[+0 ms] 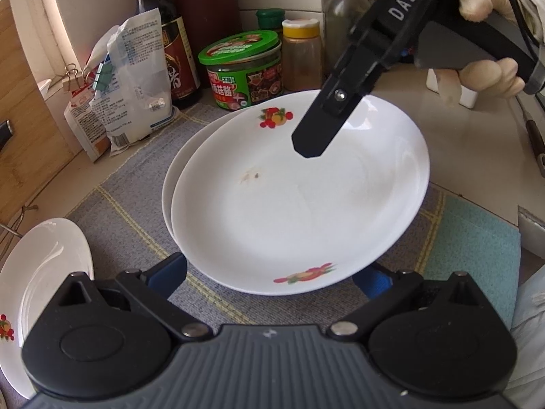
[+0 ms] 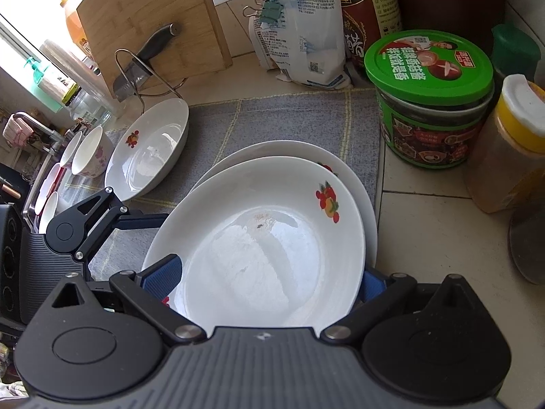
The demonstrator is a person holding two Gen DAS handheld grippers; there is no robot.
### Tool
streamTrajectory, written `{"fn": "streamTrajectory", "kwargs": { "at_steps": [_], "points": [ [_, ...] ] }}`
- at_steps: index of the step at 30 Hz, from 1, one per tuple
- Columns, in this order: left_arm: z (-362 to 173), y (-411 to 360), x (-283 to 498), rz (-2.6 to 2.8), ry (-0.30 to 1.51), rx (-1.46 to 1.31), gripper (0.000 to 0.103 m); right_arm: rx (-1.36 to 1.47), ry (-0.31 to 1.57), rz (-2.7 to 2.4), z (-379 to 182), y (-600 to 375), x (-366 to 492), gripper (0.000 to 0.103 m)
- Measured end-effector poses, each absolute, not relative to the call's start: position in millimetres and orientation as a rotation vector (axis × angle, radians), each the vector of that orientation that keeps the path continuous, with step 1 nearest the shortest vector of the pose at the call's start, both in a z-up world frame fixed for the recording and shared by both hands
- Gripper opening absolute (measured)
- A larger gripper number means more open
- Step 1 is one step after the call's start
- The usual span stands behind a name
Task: Organize plates and bowls
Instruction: 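Lower the held plate onto the white plate beside the green canister, then open the right tool to release the plate onto the stack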
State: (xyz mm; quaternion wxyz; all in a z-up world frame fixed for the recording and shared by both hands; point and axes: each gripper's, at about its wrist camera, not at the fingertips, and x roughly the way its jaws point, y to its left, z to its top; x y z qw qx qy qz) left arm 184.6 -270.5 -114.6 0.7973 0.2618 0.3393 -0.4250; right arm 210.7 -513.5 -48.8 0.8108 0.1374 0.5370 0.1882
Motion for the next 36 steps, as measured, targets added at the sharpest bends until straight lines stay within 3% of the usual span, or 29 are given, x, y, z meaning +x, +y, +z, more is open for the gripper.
{"fn": "streamTrajectory", "kwargs": {
  "at_steps": [36],
  "points": [
    [-102, -266, 173, -0.857, 0.704, 0.444, 0.102, 0.107, 1.175, 0.281, -43, -497, 197, 0.103]
  ]
}}
